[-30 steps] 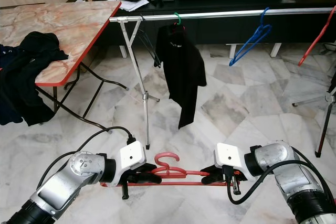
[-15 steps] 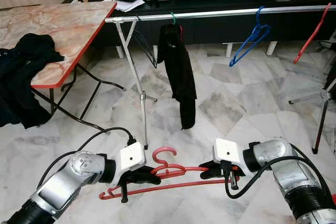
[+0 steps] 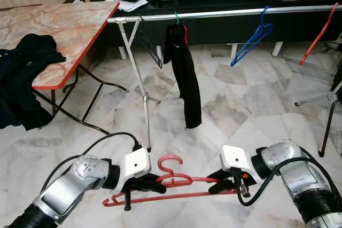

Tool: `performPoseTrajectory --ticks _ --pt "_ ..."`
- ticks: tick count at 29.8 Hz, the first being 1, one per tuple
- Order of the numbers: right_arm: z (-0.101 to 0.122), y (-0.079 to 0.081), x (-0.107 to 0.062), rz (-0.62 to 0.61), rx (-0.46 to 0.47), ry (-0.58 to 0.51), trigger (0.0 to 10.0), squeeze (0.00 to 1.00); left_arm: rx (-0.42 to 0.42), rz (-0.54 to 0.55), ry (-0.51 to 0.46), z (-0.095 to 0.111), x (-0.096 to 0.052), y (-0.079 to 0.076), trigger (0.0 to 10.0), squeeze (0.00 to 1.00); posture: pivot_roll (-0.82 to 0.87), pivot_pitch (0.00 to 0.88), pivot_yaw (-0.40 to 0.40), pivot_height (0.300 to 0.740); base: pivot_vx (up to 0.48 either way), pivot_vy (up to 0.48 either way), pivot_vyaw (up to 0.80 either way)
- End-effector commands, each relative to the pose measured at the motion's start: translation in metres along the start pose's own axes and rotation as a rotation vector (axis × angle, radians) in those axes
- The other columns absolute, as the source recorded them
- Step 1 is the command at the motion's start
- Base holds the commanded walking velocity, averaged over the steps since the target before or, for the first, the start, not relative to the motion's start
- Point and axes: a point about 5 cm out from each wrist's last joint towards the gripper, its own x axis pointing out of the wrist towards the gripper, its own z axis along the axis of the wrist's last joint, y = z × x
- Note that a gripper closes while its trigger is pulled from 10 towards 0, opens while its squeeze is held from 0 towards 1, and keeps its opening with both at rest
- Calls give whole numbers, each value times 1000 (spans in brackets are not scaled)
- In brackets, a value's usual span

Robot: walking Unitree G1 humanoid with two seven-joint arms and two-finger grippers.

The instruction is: Hang hanger

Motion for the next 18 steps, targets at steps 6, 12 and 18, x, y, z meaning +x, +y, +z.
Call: performPoseTrajectory --ticks 6,12,18 --pt "1 7 13 111 2 -34 10000 1000 7 61 -8 3 -6 8 0 0 -142 62 89 740 0 0 0" --pt "-4 -13 17 -102 -18 -2 10000 1000 17 43 9 1 -8 6 0 0 -143 57 87 740 0 0 0" --pt "-3 -18 22 -163 7 -53 10000 1000 27 27 29 1 -11 6 0 0 -136 52 88 740 0 0 0"
